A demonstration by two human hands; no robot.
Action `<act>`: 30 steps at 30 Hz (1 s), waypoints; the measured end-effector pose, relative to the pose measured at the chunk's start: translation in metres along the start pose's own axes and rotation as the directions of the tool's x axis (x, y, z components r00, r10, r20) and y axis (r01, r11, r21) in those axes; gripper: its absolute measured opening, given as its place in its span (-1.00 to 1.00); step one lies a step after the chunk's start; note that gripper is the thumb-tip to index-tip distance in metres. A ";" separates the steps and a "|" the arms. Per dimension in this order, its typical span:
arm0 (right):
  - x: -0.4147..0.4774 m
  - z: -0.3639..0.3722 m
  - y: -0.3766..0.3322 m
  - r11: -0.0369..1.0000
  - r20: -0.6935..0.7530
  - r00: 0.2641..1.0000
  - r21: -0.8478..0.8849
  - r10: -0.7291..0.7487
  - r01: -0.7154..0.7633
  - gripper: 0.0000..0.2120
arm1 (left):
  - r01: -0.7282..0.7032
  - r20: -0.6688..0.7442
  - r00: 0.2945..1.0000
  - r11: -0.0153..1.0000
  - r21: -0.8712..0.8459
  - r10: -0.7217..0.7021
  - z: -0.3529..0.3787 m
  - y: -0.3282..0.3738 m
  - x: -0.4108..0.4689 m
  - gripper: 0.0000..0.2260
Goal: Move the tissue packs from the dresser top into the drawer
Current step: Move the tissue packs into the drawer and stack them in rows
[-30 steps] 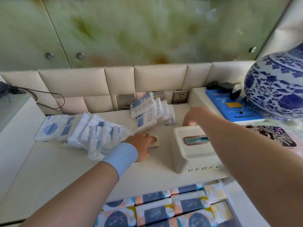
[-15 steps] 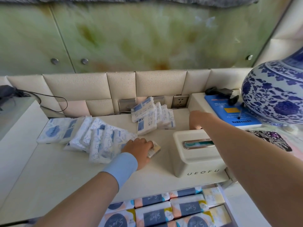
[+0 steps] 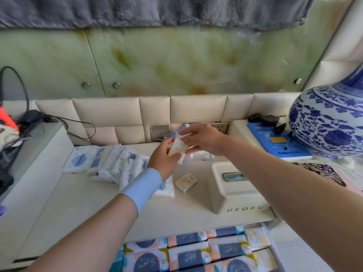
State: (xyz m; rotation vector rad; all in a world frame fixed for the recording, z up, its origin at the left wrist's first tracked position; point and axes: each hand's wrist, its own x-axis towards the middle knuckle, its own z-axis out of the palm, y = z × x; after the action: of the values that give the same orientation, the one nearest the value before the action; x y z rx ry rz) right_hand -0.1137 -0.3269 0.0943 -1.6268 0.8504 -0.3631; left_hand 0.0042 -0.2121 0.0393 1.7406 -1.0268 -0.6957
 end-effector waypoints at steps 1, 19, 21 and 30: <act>0.002 0.008 0.003 0.999 0.001 1.000 -0.044 0.009 -0.009 -0.79 | 0.031 -0.008 0.999 0.999 0.038 -0.031 -0.007 -0.005 -0.003 -0.64; -0.047 0.100 0.070 0.335 0.092 0.982 -0.942 0.165 0.032 -0.55 | 0.070 0.208 0.958 0.867 0.493 -0.196 -0.057 -0.040 -0.083 -0.50; -0.061 0.094 0.063 0.391 0.087 0.974 -0.921 0.208 -0.002 -0.64 | 0.049 0.232 0.955 0.868 0.494 -0.186 -0.055 -0.035 -0.092 -0.49; -0.163 0.029 0.057 0.768 0.134 0.941 -0.619 0.309 -0.164 -0.74 | -0.080 0.304 0.949 0.864 0.498 -0.087 -0.017 -0.001 -0.137 -0.72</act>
State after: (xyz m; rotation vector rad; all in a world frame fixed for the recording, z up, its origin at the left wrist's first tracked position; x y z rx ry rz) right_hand -0.2245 -0.1942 0.0681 -2.0601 1.0437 0.3186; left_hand -0.0481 -0.0841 0.0446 2.1208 -1.5373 -0.7720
